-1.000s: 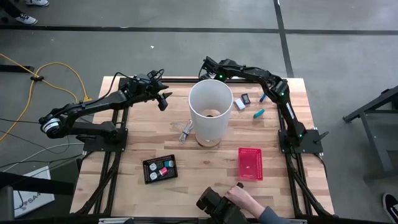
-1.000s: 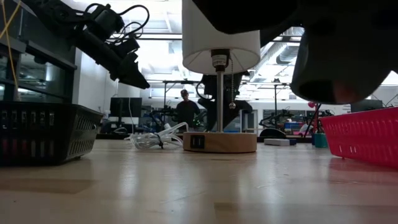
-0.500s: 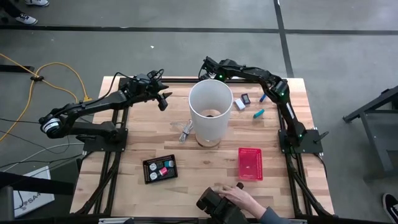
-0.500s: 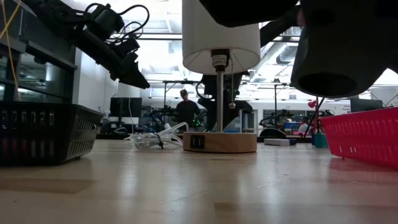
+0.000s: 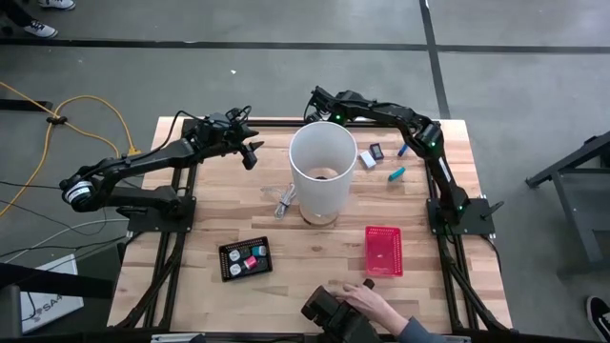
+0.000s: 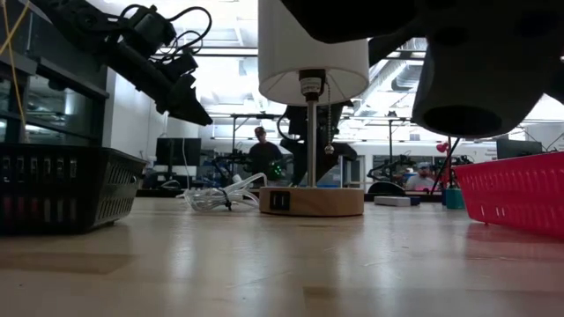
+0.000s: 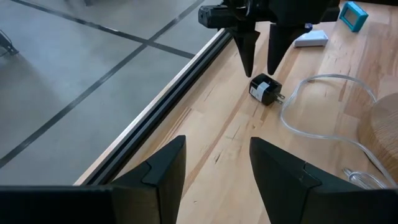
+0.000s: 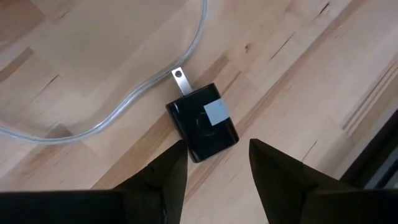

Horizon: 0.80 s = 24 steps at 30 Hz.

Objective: Pick & Place Office items
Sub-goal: Put the black charger adapter into the black bin

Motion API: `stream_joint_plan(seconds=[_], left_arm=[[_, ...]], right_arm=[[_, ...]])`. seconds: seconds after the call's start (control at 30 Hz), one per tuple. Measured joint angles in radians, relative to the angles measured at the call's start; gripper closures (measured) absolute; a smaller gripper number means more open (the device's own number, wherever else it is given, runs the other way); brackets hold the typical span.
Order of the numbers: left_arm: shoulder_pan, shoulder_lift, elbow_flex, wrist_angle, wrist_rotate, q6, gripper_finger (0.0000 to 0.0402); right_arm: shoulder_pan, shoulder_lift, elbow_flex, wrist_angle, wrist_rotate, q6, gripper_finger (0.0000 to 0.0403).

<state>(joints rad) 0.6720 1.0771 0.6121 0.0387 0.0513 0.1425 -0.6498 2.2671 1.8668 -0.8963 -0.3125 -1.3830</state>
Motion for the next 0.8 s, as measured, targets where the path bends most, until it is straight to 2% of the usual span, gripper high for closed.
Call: stream_joint_plan(seconds=[0.2,0.5,0.8], left_arm=[[0.000,0.000,0.000,0.000,0.000,0.000,0.0230],[0.000,0.000,0.000,0.000,0.000,0.000,0.0230],[0.000,0.000,0.000,0.000,0.000,0.000,0.0230]], right_arm=[[0.000,0.000,0.000,-0.008,-0.001,0.002,0.0236],[0.000,0.000,0.000,-0.011,-0.011,-0.006,0.0175],[0.005,-0.001,0.000,-0.019,-0.036,-0.069,0.0171]])
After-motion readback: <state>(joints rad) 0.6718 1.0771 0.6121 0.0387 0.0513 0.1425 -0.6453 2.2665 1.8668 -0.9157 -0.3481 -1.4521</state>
